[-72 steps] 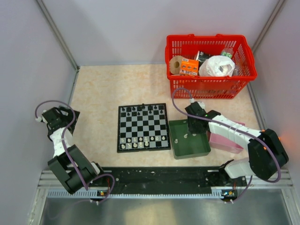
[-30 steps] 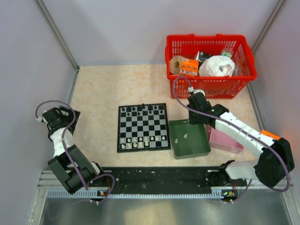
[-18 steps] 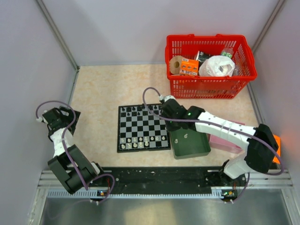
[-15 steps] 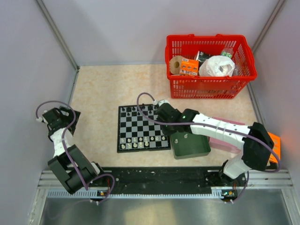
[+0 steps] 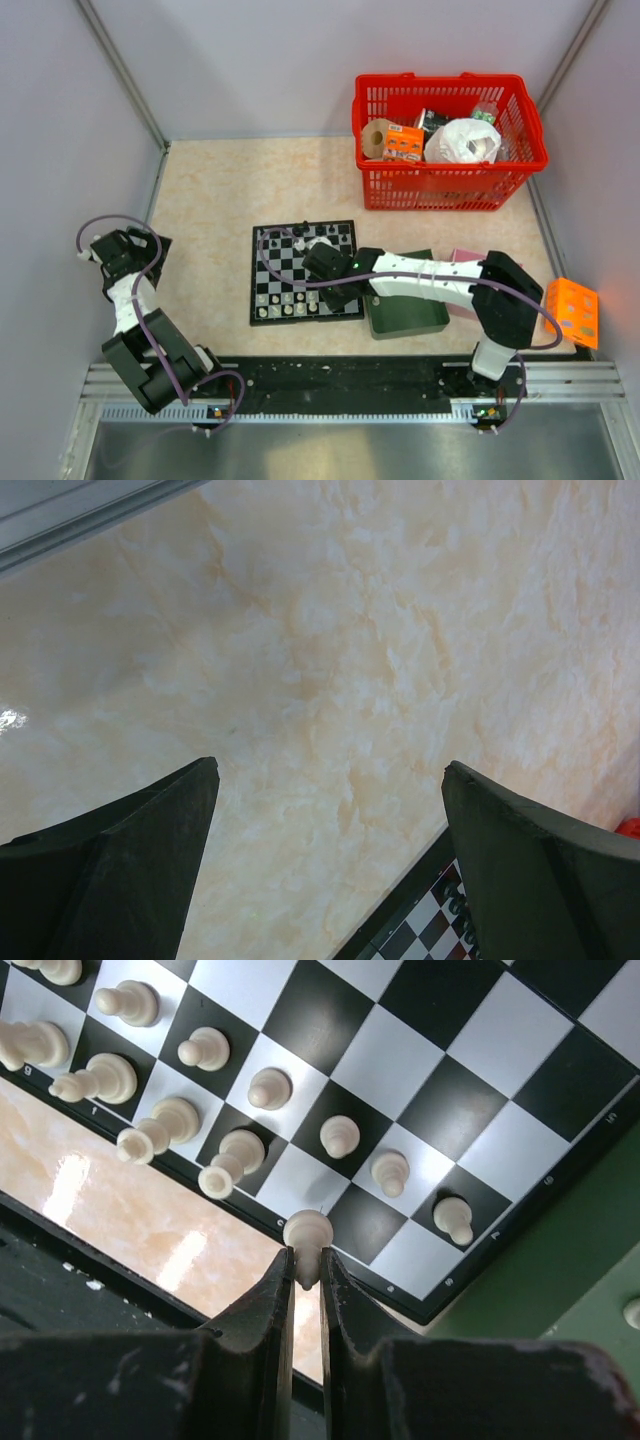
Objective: Set up the chess pieces on the board
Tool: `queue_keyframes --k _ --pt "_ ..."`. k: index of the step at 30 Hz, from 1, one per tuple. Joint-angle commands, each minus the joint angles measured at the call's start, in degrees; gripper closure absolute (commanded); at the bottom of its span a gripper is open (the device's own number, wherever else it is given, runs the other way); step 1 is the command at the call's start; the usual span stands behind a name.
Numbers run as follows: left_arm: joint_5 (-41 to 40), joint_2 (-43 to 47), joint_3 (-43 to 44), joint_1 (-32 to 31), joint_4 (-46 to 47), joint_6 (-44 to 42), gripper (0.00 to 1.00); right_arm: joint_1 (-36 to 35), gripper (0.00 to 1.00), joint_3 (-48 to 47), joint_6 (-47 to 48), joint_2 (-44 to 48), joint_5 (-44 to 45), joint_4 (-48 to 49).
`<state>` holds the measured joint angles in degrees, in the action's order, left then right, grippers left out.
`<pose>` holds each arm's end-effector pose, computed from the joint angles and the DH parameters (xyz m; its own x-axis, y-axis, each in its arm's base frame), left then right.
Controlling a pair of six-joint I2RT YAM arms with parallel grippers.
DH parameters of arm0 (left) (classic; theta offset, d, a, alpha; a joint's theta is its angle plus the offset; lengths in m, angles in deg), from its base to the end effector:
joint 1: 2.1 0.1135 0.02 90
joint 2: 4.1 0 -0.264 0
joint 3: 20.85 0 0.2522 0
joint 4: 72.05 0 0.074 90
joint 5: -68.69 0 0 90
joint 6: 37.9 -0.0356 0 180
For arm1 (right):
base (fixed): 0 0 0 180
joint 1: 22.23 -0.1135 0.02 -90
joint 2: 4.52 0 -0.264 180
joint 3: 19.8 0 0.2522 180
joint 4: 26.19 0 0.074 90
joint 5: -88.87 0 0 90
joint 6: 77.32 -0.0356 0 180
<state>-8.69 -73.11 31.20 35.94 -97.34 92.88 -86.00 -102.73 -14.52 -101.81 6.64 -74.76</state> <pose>0.1994 0.1462 0.2133 -0.0914 -0.8808 -0.4646 -0.7048 0.3868 -0.5947 0.1579 0.3096 0.2155 -0.7439 -0.4850 -0.4598 -0.5864 0.8037 0.1009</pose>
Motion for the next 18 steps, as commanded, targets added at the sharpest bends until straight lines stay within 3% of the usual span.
queue_keyframes --k 1,14,18 --pt "0.12 0.46 0.48 0.54 2.30 -0.35 0.01 -0.83 0.97 -3.34 0.39 -2.19 -0.48 2.46" --pt "0.03 0.46 0.13 0.54 2.21 -0.35 0.01 -0.74 0.96 -3.96 1.27 -5.53 -0.47 2.90" --pt "0.12 0.46 0.04 0.54 2.30 -0.26 0.01 -0.75 0.91 -3.43 1.10 -5.36 -1.00 3.78"
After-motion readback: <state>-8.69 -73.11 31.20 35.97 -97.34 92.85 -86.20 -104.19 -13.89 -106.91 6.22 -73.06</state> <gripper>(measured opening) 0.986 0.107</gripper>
